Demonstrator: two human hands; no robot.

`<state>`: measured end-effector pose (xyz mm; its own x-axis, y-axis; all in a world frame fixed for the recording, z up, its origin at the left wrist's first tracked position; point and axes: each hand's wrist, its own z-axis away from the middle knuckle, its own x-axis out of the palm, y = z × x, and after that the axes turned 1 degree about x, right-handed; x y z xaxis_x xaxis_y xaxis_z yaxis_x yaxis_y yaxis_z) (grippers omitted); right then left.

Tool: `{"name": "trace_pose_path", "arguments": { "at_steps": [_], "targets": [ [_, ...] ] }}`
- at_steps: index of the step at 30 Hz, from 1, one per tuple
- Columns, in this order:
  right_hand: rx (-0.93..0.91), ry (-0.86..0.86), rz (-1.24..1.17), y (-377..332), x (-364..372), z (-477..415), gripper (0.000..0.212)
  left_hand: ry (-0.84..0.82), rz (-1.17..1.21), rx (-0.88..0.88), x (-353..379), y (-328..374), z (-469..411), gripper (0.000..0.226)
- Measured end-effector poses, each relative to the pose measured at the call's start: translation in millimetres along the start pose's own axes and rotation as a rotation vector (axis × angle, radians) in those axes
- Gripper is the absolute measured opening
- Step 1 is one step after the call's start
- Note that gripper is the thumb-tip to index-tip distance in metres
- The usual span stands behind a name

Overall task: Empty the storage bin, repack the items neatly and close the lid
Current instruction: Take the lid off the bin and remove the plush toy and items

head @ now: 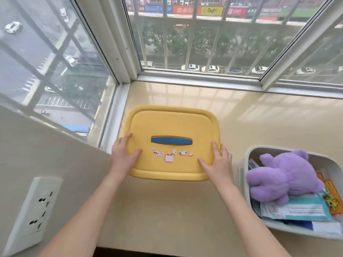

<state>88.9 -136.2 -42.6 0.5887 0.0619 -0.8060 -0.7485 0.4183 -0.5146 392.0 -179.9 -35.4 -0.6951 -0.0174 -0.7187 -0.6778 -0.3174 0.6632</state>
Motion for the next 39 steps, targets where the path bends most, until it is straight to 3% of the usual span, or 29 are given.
{"name": "trace_pose_path", "arguments": {
  "at_steps": [11, 24, 28, 32, 39],
  "targets": [
    [0.081, -0.014, 0.061, 60.1, 89.1, -83.2, 0.084, -0.086, -0.114, 0.006, 112.1, -67.3, -57.7, 0.076],
    [-0.044, 0.103, 0.161, 81.8, 107.6, -86.9, 0.080, -0.048, -0.372, 0.144, 128.3, -83.0, -56.1, 0.068],
    [-0.062, 0.124, 0.170, 62.5, 85.5, -79.7, 0.072, -0.070, -0.418, 0.151, 109.0, -57.0, -49.8, 0.062],
    [-0.216, 0.257, 0.014, 18.6, 35.4, -46.8, 0.047, -0.035, -0.335, 0.336, 65.0, -0.7, -14.3, 0.058],
    [-0.456, 0.399, -0.002, -41.9, -87.3, 61.9, 0.047, 0.068, -0.221, 0.663, -28.7, 119.6, 98.1, 0.045]
  ]
}}
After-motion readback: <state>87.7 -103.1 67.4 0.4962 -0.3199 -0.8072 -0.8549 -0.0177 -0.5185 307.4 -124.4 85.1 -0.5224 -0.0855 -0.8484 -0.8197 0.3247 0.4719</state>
